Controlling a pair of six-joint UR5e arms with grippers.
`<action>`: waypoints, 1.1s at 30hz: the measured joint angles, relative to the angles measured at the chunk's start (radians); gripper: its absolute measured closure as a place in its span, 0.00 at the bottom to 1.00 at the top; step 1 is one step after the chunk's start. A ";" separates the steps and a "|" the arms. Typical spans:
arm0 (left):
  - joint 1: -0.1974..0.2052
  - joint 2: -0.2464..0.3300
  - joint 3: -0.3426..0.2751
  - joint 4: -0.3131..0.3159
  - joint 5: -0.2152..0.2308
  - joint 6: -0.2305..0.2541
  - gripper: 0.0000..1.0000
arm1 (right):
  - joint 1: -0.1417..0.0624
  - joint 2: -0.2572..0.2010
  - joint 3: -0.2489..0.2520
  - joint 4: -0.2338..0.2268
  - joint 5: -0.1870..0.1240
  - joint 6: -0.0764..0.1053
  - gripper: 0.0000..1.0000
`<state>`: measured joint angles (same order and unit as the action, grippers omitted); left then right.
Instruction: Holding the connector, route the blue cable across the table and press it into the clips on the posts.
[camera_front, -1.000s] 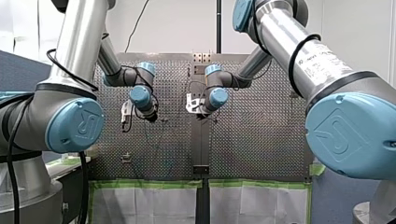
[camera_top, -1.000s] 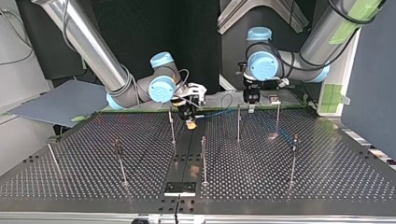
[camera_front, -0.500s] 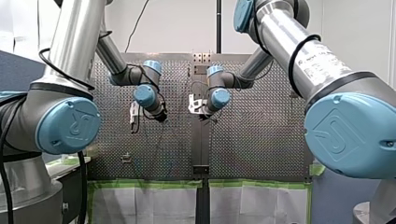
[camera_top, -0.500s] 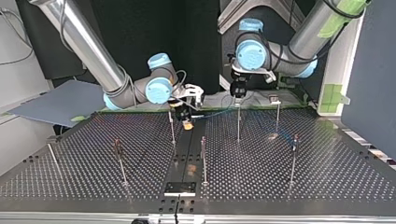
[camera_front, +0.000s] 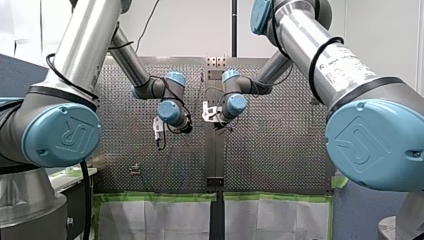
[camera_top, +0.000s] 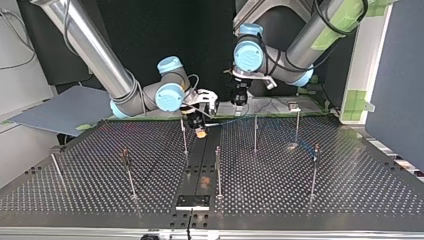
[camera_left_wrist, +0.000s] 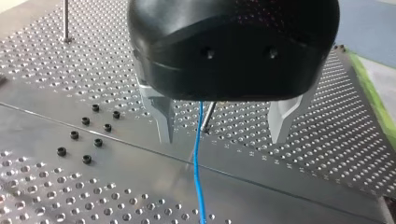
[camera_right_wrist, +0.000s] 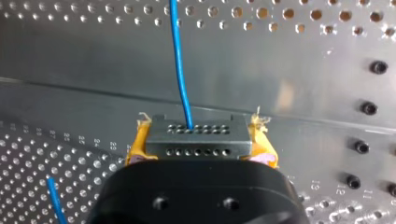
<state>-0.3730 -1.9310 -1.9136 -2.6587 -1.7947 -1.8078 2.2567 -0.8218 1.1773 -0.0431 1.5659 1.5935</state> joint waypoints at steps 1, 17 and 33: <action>-0.001 -0.007 0.002 0.010 -0.004 -0.011 0.00 | 0.001 -0.001 0.000 0.002 0.000 -0.001 1.00; 0.027 -0.038 0.050 0.073 -0.019 -0.060 0.00 | 0.005 -0.030 0.000 0.029 -0.003 -0.005 1.00; 0.030 -0.130 0.143 0.102 0.006 -0.111 0.00 | -0.001 -0.037 0.000 0.027 -0.001 -0.002 1.00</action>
<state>-0.3431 -2.0607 -1.7705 -2.5571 -1.7886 -1.9183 2.2561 -0.8584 1.1771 -0.0165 1.5648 1.5913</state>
